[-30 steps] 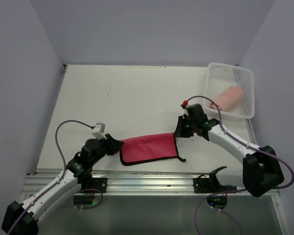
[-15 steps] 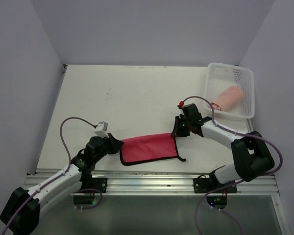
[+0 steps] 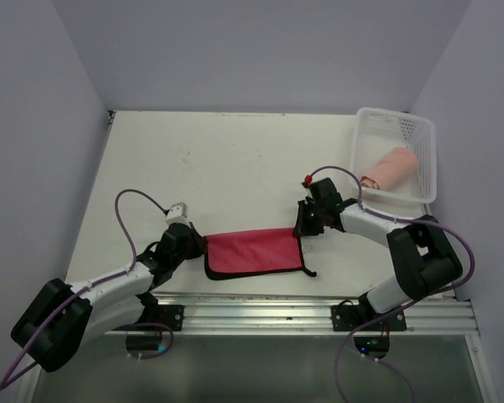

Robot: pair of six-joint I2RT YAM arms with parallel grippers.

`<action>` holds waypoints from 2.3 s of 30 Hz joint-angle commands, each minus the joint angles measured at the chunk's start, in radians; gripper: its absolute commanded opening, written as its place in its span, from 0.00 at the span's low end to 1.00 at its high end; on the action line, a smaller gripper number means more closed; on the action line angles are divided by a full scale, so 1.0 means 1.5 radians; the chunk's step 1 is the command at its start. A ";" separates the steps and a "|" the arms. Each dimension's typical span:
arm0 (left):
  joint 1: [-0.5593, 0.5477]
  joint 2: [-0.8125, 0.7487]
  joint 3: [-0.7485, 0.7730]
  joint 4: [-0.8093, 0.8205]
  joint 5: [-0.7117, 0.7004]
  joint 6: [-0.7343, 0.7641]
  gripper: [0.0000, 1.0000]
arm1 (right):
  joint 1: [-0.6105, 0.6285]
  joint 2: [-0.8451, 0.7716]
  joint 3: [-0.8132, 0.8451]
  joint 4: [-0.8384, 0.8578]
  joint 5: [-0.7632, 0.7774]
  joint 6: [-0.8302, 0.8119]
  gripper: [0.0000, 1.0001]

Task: Roll the towels
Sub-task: Fold the towel

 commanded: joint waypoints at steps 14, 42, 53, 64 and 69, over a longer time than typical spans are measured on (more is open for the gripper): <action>-0.036 -0.085 -0.015 -0.004 -0.054 -0.006 0.04 | 0.084 -0.043 0.116 -0.058 0.053 -0.032 0.11; -0.074 0.006 -0.015 0.045 -0.075 0.006 0.00 | 0.282 0.290 0.351 0.110 -0.061 0.136 0.13; -0.074 0.014 -0.015 0.043 -0.076 -0.001 0.00 | 0.290 0.321 0.348 0.110 -0.051 0.132 0.13; -0.074 -0.011 -0.014 -0.025 -0.105 -0.035 0.00 | 0.269 0.297 0.321 0.089 -0.034 0.106 0.21; -0.074 0.001 -0.015 -0.028 -0.104 -0.046 0.00 | 0.257 0.269 0.292 0.082 -0.028 0.095 0.25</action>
